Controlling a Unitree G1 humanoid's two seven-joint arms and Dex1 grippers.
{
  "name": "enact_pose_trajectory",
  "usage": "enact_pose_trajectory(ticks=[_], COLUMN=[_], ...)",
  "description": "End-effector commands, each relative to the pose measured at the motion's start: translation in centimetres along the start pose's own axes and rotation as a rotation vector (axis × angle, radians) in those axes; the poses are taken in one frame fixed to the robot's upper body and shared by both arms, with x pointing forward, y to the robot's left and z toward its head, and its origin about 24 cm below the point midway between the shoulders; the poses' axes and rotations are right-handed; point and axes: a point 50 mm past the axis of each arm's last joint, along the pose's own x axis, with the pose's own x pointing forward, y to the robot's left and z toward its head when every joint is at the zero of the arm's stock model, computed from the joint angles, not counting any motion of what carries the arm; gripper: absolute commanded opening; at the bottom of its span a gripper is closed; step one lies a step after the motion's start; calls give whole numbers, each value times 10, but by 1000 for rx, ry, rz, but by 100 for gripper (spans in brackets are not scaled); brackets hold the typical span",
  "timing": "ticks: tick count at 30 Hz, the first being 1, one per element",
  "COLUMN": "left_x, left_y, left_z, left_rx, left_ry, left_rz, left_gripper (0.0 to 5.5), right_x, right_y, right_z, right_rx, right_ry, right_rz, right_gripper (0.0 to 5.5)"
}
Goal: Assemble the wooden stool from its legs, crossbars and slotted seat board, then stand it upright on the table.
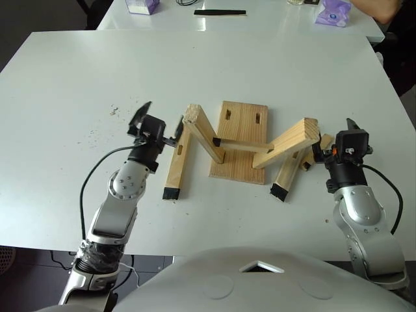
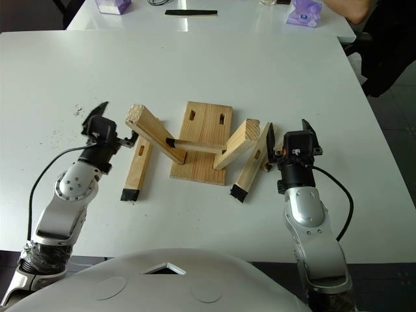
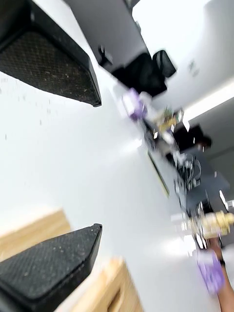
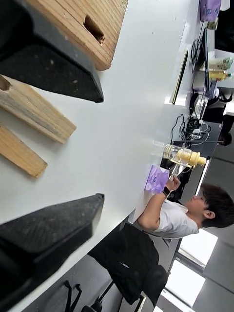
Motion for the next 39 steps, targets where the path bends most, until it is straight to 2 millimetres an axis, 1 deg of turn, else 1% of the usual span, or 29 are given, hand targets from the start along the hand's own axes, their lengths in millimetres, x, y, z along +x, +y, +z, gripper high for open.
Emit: enact_pose_trajectory(ticks=[1,3,5,8,10,12,16,18,20,22,24,26,27,28,29,30,31,32,33,34,35,36,37,38,39], left_x=[-6,1,8,11,11,11,15,24,32,37,36,28,21,13,6,-2,-8,-11,-13,-12,-9,-5,-2,1,2], left_y=[-28,-40,-52,-63,-65,-64,-54,-42,-30,-19,-12,-1,6,10,11,5,-4,-18,-30,-46,-55,-59,-62,-65,-67], left_z=[32,44,56,65,62,53,32,22,17,17,17,16,16,15,15,17,22,29,35,43,48,50,50,51,53], left_rx=[-15,-26,-30,-15,6,27,54,58,64,69,76,79,73,70,56,31,9,-15,-37,-44,-48,-46,-42,-39,-32], left_ry=[-165,-213,-265,-305,-291,-250,-152,-99,-74,-73,-75,-64,-56,-46,-32,-23,-32,-52,-71,-102,-124,-127,-121,-120,-122], left_rz=[-87,-126,-165,-221,-238,-237,-200,-135,-74,-28,1,51,89,126,147,138,108,60,14,-47,-80,-86,-92,-101,-110], left_gripper=[447,447,447,447,447,447,447,447,447,447,447,447,447,447,447,447,447,447,447,447,447,447,447,447,447], right_x=[-2,5,21,40,48,52,56,56,54,52,50,47,43,38,33,29,28,29,32,34,34,32,30,29,29], right_y=[25,44,59,70,71,69,60,52,44,31,11,-21,-42,-57,-67,-66,-58,-39,-18,9,33,52,66,73,76], right_z=[15,23,29,37,35,28,12,7,4,3,2,1,4,7,9,13,16,20,26,34,44,51,58,60,60], right_rx=[46,78,165,215,209,199,169,154,135,101,61,26,23,25,23,21,35,66,97,140,174,195,212,212,207], right_ry=[-43,-54,-37,-27,-20,1,38,49,50,41,32,26,8,-11,-24,-37,-49,-61,-76,-104,-130,-149,-162,-164,-160], right_rz=[72,104,98,81,65,48,24,16,15,1,-47,-136,-216,-283,-322,-322,-288,-201,-99,25,132,217,278,305,316], right_gripper=[344,344,344,344,344,344,344,344,344,344,344,344,344,344,344,344,344,344,344,344,344,344,344,344,344])
